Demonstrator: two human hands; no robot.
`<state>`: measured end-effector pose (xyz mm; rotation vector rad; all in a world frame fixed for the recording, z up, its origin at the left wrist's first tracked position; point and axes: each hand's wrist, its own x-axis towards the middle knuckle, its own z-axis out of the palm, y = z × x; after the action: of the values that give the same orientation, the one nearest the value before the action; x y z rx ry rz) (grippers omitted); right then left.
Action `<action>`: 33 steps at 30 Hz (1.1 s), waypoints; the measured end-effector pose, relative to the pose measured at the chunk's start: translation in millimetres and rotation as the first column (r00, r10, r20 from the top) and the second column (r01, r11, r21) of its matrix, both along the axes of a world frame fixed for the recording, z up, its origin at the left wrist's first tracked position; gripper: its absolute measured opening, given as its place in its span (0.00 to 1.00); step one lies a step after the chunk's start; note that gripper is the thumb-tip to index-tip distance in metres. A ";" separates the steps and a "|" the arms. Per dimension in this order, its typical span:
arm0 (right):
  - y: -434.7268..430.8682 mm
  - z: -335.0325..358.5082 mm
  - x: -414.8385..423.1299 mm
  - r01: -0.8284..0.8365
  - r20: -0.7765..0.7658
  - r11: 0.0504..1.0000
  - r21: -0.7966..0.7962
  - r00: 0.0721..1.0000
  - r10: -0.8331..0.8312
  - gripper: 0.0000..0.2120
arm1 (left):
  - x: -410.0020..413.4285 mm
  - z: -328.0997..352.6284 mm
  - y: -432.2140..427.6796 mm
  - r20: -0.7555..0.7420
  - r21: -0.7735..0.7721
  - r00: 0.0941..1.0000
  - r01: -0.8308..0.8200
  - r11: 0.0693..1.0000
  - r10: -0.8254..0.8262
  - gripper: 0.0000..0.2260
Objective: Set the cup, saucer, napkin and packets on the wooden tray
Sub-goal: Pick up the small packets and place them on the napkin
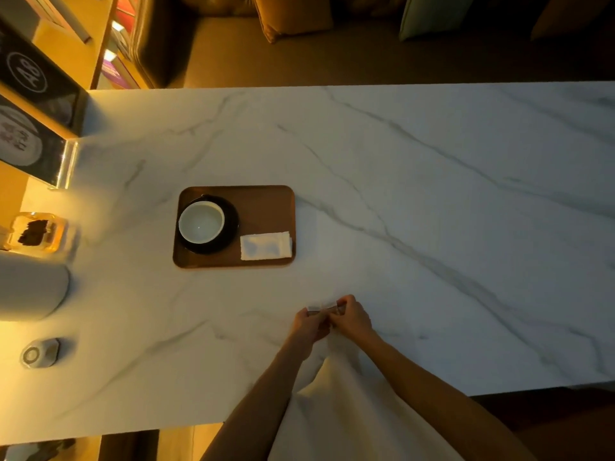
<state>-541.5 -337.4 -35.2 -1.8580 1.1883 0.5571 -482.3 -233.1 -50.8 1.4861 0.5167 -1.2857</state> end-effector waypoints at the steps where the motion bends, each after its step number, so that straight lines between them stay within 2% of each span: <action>1: -1.6 1.1 -2.0 0.008 0.006 0.999 0.041 1.000 -0.008 0.24 | -0.2 -1.1 0.7 -0.015 0.022 1.000 0.012 1.000 -0.012 0.04; 4: -6.3 6.0 -12.8 0.066 0.062 0.986 0.154 0.995 -0.076 0.25 | 0.0 3.5 0.5 -0.040 0.032 0.998 0.046 0.998 -0.045 0.06; 8: -13.8 17.0 -25.1 0.154 0.119 0.947 0.282 0.974 -0.193 0.24 | 2.1 25.6 -3.7 -0.060 -0.039 0.998 0.021 0.999 -0.023 0.04; 15: -15.0 50.3 -10.9 0.070 0.319 0.971 0.228 0.937 -0.143 0.22 | 8.3 67.5 -2.7 -0.072 -0.260 0.991 -0.126 0.957 0.110 0.08; 19: -7.3 65.9 -6.2 0.066 0.381 0.949 0.308 0.906 -0.187 0.20 | 12.0 85.3 -0.4 -0.049 -0.260 0.983 -0.184 0.948 0.178 0.12; 21: 1.2 72.0 -3.1 0.040 0.400 0.966 0.256 0.905 -0.143 0.20 | 10.1 90.6 0.8 0.027 -0.258 0.986 -0.153 0.954 0.166 0.17; 23: 12.2 75.4 1.1 0.016 0.420 0.993 0.118 0.905 -0.065 0.17 | 4.5 99.0 1.7 0.086 -0.287 0.986 -0.112 0.951 0.142 0.21; 26: 30.2 80.5 9.1 0.027 0.408 0.999 -0.031 0.913 -0.013 0.20 | -4.6 110.5 3.1 0.169 -0.332 0.978 -0.060 0.941 0.122 0.20; 30: 55.3 89.5 23.5 0.094 0.441 0.995 0.016 0.893 -0.091 0.19 | 2.7 122.1 13.5 0.186 -0.348 0.963 -0.120 0.930 0.193 0.15; 32: 58.2 96.7 28.8 0.001 0.472 1.000 0.011 0.882 -0.006 0.20 | 13.1 125.7 27.5 0.168 -0.360 0.957 -0.164 0.918 0.237 0.14; 33: 57.2 100.1 30.9 -0.109 0.483 0.994 -0.001 0.871 0.096 0.21 | 18.4 126.6 36.2 0.154 -0.379 0.954 -0.184 0.907 0.258 0.13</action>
<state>-510.6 -280.2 64.9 -1.8967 0.7471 0.1408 -463.9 -196.9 75.8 1.1921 0.2862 -0.9750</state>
